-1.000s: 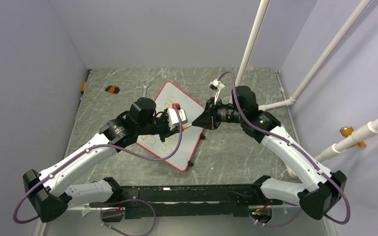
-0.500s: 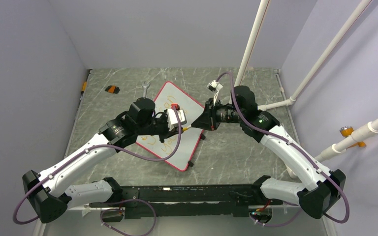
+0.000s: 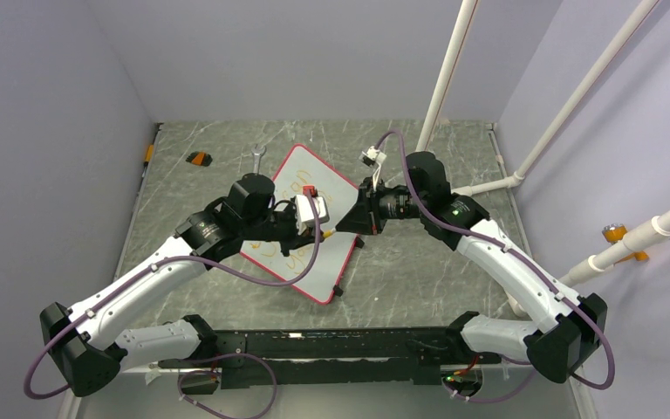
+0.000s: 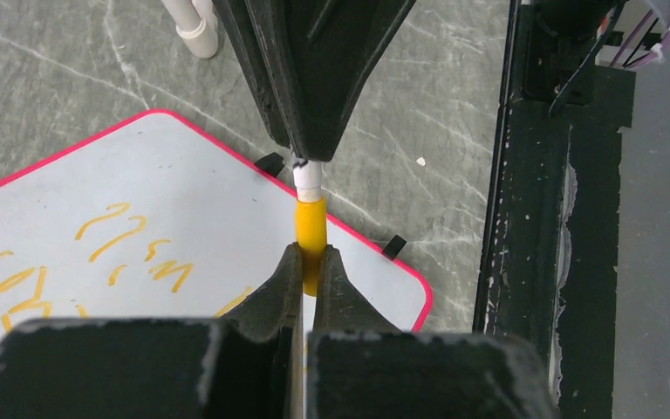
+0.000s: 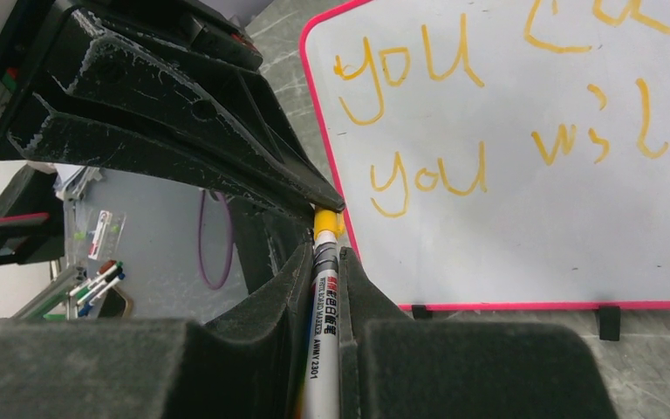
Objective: Write a sentence on the whiteboard
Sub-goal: Insert the whiteboard marker without the cap into the pen cap.
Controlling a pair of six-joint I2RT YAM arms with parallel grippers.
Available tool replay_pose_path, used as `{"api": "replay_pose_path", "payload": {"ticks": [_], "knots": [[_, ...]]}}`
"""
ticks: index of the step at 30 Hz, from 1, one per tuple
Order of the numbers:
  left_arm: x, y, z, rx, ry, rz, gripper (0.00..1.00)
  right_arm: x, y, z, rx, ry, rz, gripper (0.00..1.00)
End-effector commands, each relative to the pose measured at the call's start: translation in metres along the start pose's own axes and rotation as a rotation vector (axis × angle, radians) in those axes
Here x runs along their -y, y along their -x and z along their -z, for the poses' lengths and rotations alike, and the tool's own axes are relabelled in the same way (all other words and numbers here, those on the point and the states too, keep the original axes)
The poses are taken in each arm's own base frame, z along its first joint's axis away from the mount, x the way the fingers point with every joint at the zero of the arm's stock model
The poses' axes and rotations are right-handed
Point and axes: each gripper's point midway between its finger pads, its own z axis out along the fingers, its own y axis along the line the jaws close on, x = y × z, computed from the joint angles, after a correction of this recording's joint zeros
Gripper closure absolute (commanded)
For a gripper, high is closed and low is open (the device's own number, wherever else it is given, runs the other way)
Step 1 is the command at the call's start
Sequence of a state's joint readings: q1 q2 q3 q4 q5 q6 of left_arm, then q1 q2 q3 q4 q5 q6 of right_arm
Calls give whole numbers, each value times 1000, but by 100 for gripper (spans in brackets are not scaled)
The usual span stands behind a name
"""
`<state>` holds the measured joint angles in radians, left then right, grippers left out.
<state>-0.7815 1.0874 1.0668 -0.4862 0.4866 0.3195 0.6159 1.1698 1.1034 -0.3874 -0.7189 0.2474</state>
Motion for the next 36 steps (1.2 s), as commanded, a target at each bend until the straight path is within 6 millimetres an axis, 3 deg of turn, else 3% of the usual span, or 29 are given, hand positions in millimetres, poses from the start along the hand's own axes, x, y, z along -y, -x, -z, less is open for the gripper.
{"api": "replay_pose_path", "payload": {"ticks": [1, 12, 27, 30, 36], "knots": [[18, 45, 6, 165, -102, -67, 100, 5, -2, -6, -3, 5, 47, 100], [43, 74, 18, 287, -309, -11, 100, 1, -5, -4, -11, 13, 90, 100], [97, 92, 49, 357, -733, -19, 100, -40, -31, -11, -117, 193, 227, 100], [94, 94, 48, 362, -711, -16, 100, -43, -34, -14, -122, 197, 234, 100], [52, 95, 31, 355, -409, 18, 100, -34, -37, -18, -126, 138, 198, 100]]}}
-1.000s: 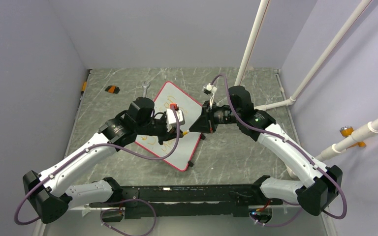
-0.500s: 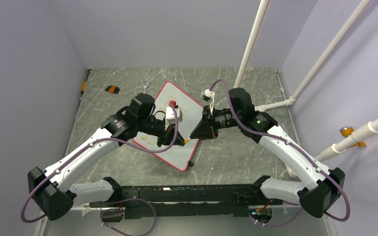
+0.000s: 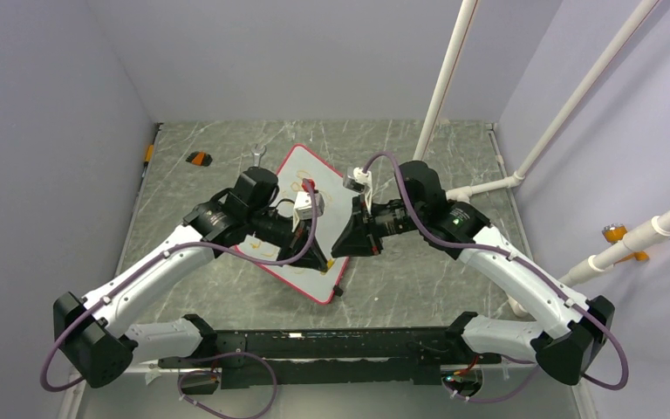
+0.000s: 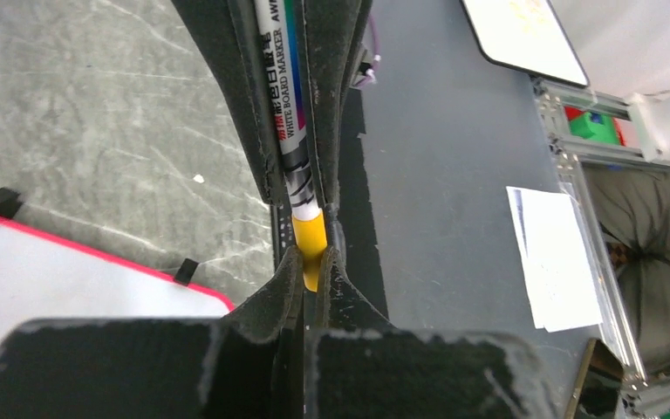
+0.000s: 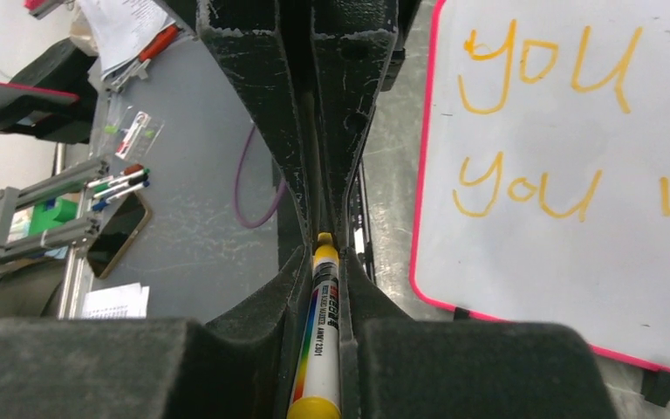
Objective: Write a sentence on the whiteboard
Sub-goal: Insert the whiteboard marker without the cap into the pen cap, then put down the whiteboard marker at the center of the board.
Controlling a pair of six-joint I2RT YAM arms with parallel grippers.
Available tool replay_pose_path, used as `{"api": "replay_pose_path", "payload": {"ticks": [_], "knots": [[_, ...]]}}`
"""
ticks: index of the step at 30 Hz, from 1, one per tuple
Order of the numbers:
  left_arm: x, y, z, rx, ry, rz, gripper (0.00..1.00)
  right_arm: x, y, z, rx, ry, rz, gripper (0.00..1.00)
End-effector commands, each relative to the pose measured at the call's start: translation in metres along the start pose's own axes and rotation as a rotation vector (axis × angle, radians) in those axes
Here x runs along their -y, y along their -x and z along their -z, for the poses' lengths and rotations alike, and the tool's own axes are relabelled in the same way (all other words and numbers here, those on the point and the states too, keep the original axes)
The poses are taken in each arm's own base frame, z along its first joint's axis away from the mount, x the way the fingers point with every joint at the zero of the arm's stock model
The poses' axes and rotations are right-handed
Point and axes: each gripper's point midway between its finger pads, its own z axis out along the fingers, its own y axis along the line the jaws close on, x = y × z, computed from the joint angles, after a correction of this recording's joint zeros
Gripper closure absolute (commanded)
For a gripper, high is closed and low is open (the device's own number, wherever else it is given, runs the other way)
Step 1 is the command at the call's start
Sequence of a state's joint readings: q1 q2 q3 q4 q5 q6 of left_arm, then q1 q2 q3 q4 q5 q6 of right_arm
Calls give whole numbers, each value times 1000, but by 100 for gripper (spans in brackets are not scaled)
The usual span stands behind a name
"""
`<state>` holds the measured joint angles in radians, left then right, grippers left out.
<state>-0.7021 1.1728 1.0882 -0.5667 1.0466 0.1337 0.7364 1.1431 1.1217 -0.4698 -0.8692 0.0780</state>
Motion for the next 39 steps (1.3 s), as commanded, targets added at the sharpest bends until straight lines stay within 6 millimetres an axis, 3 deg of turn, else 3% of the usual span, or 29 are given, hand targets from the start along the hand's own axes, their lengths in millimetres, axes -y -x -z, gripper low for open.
{"api": "replay_pose_path", "payload": {"ticks": [1, 6, 8, 13, 17, 23, 27, 31, 36, 39], "knots": [[11, 88, 17, 238, 82, -352, 100, 31, -14, -14, -33, -118, 0, 100], [-30, 100, 32, 281, 352, -311, 100, 52, -21, -12, -34, -259, -88, 100], [-38, 104, 38, 306, 416, -306, 100, 57, -21, -13, -16, -298, -135, 100], [-42, 117, 51, 387, 504, -331, 100, 68, -13, -18, 43, -372, -294, 100], [-41, 122, 54, 422, 516, -313, 100, 65, -10, -28, 58, -375, -387, 100], [-40, 123, 53, 420, 506, -325, 100, 60, -2, -34, 70, -390, -434, 100], [-44, 120, 56, 406, 533, -314, 99, 67, -2, -27, 67, -460, -437, 100], [-52, 115, 62, 378, 599, -335, 82, 77, -9, -14, 41, -560, -435, 100], [-59, 112, 72, 379, 674, -326, 43, 88, -19, 7, 12, -701, -440, 100], [-66, 109, 81, 375, 736, -318, 29, 94, -27, 24, 10, -793, -446, 100]]}}
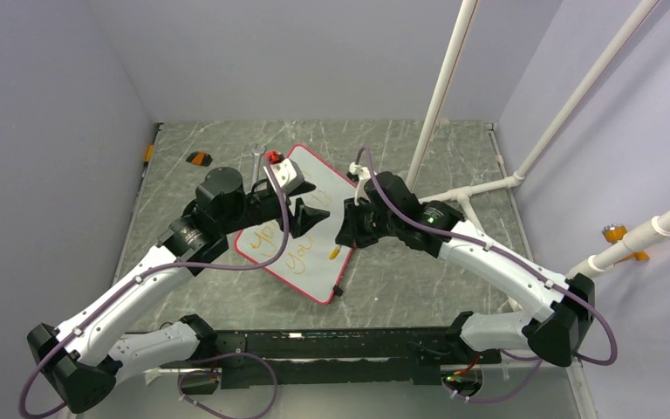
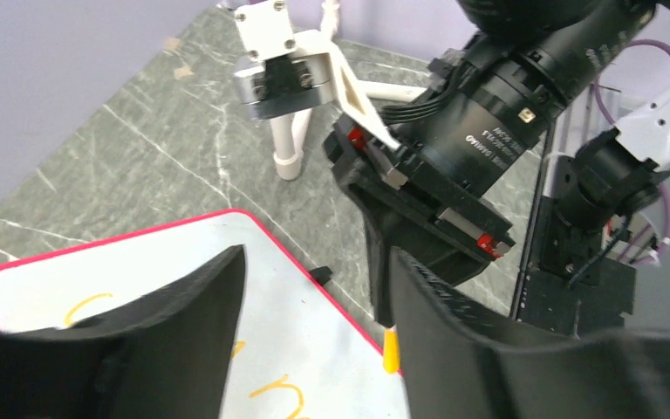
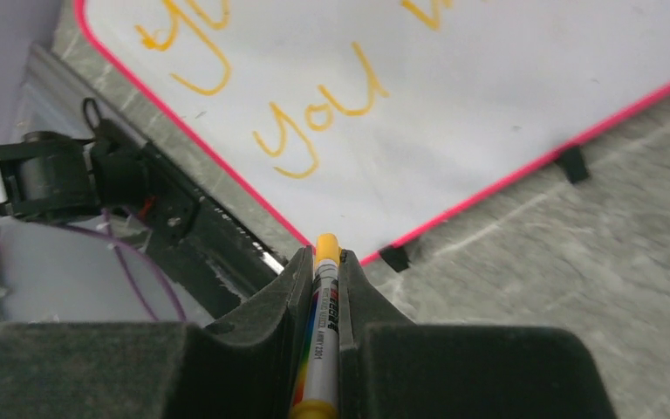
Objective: Write a sentence on the whiteboard
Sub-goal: Put down the whiteboard marker at the center of the board.
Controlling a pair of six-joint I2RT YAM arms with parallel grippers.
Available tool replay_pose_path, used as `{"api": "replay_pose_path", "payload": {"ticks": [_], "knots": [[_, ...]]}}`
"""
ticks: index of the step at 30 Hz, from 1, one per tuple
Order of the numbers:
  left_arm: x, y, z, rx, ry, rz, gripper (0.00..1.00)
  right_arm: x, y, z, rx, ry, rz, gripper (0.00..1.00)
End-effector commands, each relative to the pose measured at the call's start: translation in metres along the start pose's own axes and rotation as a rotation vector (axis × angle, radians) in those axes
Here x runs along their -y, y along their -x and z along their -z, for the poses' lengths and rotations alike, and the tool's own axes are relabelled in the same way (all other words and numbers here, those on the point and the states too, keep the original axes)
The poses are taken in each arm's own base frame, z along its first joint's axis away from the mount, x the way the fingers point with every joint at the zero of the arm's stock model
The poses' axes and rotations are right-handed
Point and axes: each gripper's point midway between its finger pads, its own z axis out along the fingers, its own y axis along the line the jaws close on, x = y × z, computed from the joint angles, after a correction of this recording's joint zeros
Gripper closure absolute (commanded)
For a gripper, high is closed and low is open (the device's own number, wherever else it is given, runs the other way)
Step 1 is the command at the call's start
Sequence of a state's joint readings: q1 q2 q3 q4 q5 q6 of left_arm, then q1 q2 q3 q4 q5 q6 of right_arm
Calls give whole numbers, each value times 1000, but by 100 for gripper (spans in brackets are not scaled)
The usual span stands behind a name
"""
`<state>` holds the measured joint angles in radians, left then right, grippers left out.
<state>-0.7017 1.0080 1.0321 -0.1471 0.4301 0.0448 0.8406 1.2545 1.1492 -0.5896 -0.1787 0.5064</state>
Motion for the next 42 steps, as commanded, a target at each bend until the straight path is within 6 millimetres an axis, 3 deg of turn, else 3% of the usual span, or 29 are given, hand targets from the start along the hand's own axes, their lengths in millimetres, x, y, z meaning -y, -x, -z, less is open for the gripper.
{"api": "replay_pose_path", "payload": {"ticks": [1, 5, 9, 19, 26, 42], "knots": [[-17, 20, 13, 48, 115, -46, 27, 24, 10, 28, 75, -157, -4, 100], [-33, 15, 20, 24, 203, -58, 11, 53, -1, 32, 75, -290, -10, 100], [-51, 8, 30, -3, 309, -74, 6, 74, -14, 32, 66, -376, -13, 100], [-103, -7, 52, -72, 584, -36, 1, 110, -58, 23, -67, -519, -51, 100], [-135, -19, 71, -131, 766, 1, 1, 123, -104, -3, -225, -468, -114, 100], [-148, -29, 80, -168, 835, 9, 1, 160, -126, -36, -264, -478, -187, 100]]}}
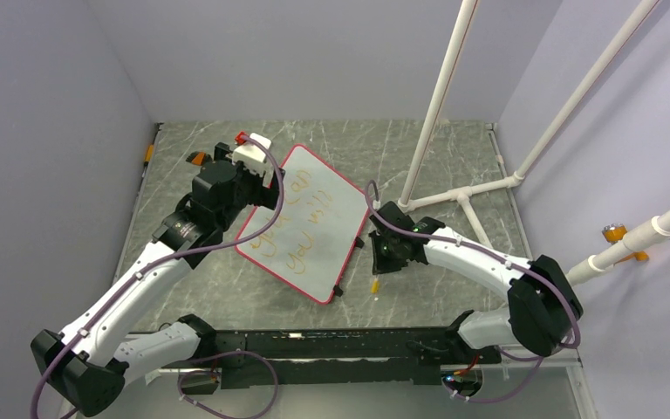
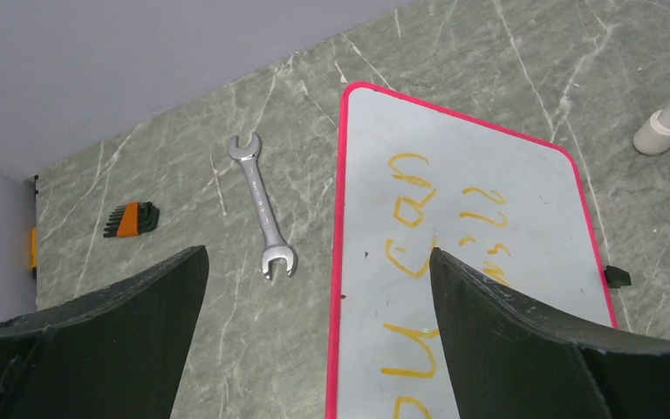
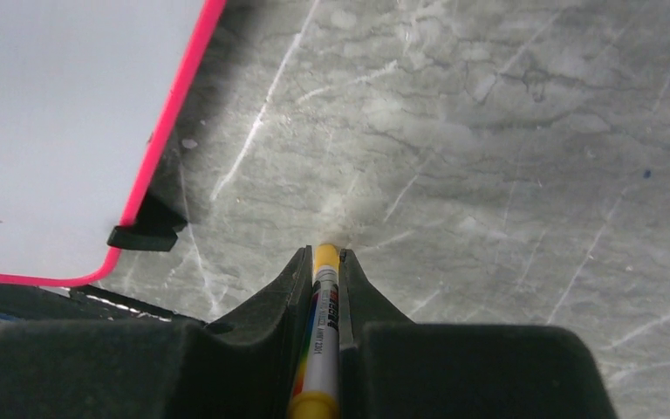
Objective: Write a sentence on the whiteboard
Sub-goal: Put down the whiteboard marker at the center of the board.
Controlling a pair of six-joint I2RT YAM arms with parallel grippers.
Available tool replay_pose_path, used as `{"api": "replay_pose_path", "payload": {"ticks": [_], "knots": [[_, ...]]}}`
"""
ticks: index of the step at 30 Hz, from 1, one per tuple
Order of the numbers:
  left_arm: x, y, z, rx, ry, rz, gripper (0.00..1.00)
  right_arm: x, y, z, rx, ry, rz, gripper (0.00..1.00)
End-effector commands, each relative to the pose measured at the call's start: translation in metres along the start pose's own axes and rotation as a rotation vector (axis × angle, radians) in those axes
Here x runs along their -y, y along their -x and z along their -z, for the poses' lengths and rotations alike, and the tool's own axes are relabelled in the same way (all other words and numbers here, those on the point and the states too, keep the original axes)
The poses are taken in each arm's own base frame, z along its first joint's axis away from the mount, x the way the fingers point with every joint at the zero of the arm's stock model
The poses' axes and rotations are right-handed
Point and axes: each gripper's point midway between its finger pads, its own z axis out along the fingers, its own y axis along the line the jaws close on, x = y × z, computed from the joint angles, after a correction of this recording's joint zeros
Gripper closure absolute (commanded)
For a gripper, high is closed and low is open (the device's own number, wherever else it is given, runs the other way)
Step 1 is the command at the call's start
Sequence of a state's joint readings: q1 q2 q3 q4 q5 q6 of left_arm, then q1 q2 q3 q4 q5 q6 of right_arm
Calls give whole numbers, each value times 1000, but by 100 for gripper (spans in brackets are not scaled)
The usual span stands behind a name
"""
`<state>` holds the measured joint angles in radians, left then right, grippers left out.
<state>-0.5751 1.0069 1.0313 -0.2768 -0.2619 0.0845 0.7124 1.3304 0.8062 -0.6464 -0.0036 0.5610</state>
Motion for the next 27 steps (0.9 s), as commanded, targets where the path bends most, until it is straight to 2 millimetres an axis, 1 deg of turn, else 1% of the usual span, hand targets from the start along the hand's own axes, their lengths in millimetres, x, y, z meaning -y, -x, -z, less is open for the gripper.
{"api": "replay_pose_path", "payload": {"ticks": [1, 6, 10, 15, 20, 23, 27], "knots": [[-8, 12, 0, 24, 34, 25, 1, 9, 3, -19, 15, -30, 5, 100], [-7, 12, -1, 21, 33, 23, 1, 17, 4, -25, 12, -65, 3, 100], [-7, 10, -2, 17, 32, 20, 1, 23, 4, -28, 12, -85, -3, 90], [-5, 10, -3, 13, 25, 18, 1, 28, 7, -28, 19, -103, -5, 82], [-5, 10, -3, 10, 22, 20, 1, 33, 12, -25, 37, -131, -8, 69], [-4, 9, -3, 8, 18, 19, 1, 35, 14, -22, 49, -142, -13, 58], [-4, 8, -4, 6, 18, 20, 1, 35, 17, -16, 69, -145, -19, 49]]}}
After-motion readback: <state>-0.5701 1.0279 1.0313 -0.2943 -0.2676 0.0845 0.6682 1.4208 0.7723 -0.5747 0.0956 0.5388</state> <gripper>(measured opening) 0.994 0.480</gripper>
